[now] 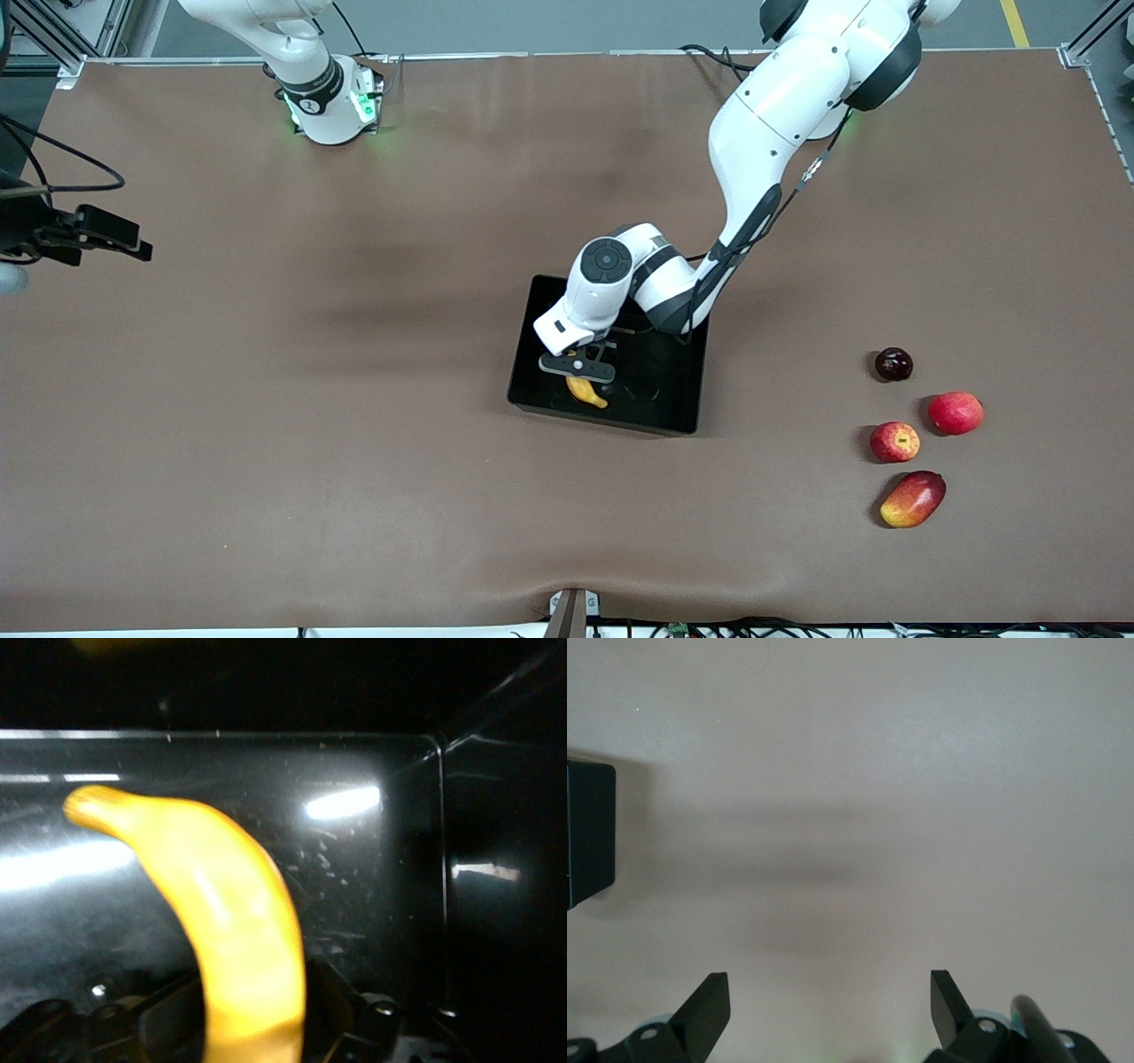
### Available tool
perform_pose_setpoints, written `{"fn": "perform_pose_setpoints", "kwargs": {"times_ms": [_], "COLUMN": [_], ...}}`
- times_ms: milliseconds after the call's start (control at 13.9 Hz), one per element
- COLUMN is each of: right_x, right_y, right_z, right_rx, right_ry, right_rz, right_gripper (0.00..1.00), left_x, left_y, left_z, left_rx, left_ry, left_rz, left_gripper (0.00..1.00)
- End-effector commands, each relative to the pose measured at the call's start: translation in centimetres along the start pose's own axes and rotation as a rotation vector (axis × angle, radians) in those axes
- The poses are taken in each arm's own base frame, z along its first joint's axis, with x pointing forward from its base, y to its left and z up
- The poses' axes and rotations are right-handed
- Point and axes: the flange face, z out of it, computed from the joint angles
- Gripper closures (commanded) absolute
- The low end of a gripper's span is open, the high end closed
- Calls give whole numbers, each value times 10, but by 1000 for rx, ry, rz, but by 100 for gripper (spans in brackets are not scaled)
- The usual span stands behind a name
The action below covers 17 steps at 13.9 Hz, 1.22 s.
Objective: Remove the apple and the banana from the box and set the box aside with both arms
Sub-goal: 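Carry the banana out of the tray while the right gripper reaches the tray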
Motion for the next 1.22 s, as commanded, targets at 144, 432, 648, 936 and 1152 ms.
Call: {"fn": "perform_pose_setpoints", "kwargs": {"times_ms": [144, 432, 648, 936, 1152], "right_x": [4, 10, 20, 37, 48], "right_y": [-1, -38, -78, -169, -243], "right_z": [7, 18, 38, 85, 124], "right_rx": [15, 27, 18, 27, 140], "right_ry": [-19, -31, -58, -56, -41], "right_rz": [-10, -58, -115, -55, 43], "right_gripper": [0, 0, 0, 0, 0], "left_x": [22, 41, 67, 95, 90], "left_y": [-18, -12, -47, -155, -257], "left_z": [-42, -121, -178, -212, -197], "left_rx": [84, 98, 77, 16, 14], "left_ry": [35, 67, 95, 28, -37], "left_rz": [24, -4, -58, -242, -275], "left_gripper": [100, 100, 100, 100, 100]}}
